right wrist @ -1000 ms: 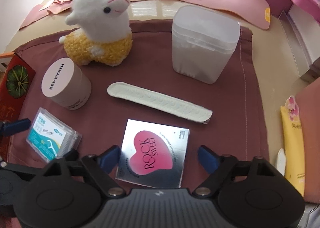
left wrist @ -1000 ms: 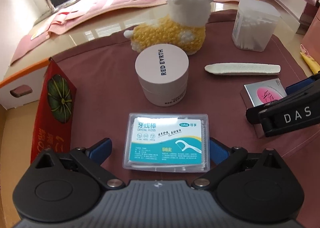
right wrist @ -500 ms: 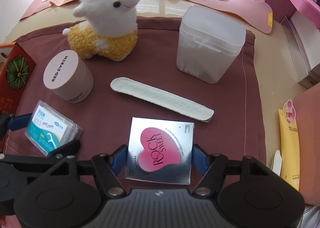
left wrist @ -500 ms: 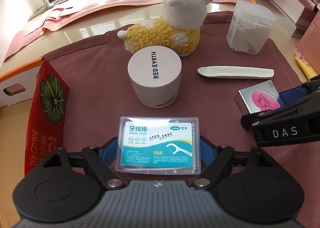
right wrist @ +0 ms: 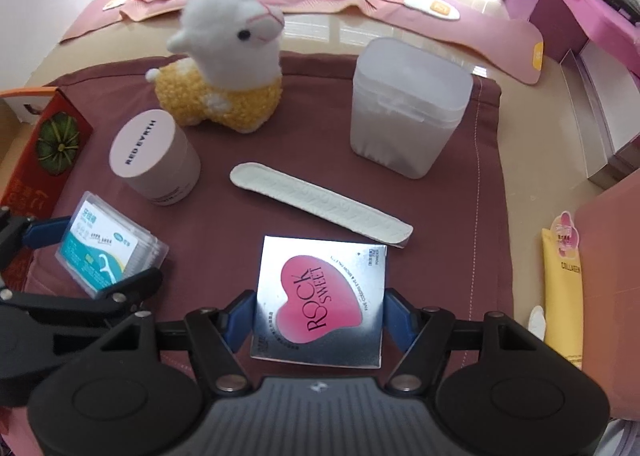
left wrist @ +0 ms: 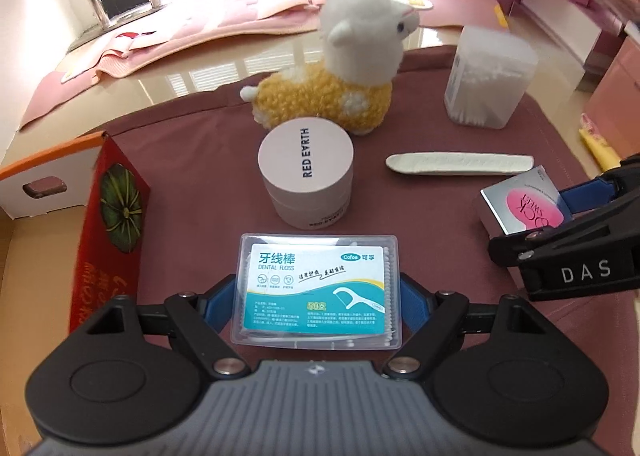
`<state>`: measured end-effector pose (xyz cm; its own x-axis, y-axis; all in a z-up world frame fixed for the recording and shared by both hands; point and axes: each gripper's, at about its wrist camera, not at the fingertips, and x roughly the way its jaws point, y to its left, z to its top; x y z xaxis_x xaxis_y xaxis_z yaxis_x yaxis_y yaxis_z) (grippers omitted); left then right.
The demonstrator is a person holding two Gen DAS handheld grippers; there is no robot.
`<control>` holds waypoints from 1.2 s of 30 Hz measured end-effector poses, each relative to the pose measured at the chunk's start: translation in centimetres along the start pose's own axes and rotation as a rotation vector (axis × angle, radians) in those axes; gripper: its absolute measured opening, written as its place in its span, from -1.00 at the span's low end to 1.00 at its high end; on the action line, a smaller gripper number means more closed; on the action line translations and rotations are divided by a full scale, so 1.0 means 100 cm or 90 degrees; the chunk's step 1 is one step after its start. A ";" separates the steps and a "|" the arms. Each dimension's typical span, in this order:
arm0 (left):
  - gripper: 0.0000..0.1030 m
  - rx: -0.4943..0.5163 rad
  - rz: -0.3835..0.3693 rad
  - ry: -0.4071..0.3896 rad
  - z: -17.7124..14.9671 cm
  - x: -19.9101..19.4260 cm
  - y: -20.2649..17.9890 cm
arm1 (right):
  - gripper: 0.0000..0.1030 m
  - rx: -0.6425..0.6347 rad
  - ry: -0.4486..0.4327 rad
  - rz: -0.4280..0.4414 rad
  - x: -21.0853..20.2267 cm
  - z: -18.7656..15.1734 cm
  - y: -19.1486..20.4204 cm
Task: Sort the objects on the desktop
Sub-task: 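Close the left tool on the floss box while the right tool grips the heart box, then lift the floss box with the left tool while the right tool carries the heart box to the tray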
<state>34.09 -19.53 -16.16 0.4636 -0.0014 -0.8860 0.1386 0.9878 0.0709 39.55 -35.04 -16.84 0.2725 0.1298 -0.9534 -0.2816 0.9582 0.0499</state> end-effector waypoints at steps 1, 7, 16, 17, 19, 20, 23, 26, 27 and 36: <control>0.59 -0.001 0.000 -0.005 0.001 -0.007 0.002 | 0.30 0.001 -0.004 0.001 -0.006 -0.003 -0.001; 0.59 -0.006 0.001 -0.038 0.004 -0.051 0.015 | 0.30 -0.023 -0.052 0.014 -0.040 0.000 0.008; 0.59 -0.052 0.050 -0.079 0.004 -0.128 0.083 | 0.30 -0.077 -0.133 0.071 -0.091 0.025 0.071; 0.59 -0.056 0.060 -0.080 0.002 -0.133 0.092 | 0.30 -0.084 -0.139 0.077 -0.094 0.026 0.080; 0.59 -0.065 0.077 -0.078 -0.001 -0.141 0.111 | 0.30 -0.100 -0.151 0.090 -0.100 0.029 0.099; 0.59 -0.074 0.083 -0.077 -0.003 -0.143 0.122 | 0.30 -0.108 -0.156 0.097 -0.103 0.030 0.110; 0.59 -0.104 0.099 -0.065 -0.009 -0.145 0.153 | 0.30 -0.129 -0.165 0.116 -0.106 0.033 0.139; 0.59 -0.113 0.098 -0.062 -0.012 -0.142 0.181 | 0.30 -0.154 -0.172 0.127 -0.107 0.038 0.169; 0.59 -0.110 0.099 -0.061 -0.012 -0.140 0.189 | 0.30 -0.166 -0.172 0.128 -0.106 0.040 0.179; 0.59 -0.073 0.056 -0.052 -0.015 -0.101 0.245 | 0.30 -0.274 -0.156 0.118 -0.078 0.063 0.264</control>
<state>31.44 4.92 -6.17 0.5395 0.0782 -0.8384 -0.0051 0.9960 0.0897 35.83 -9.17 -6.20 0.3747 0.3922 -0.8401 -0.6834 0.7292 0.0356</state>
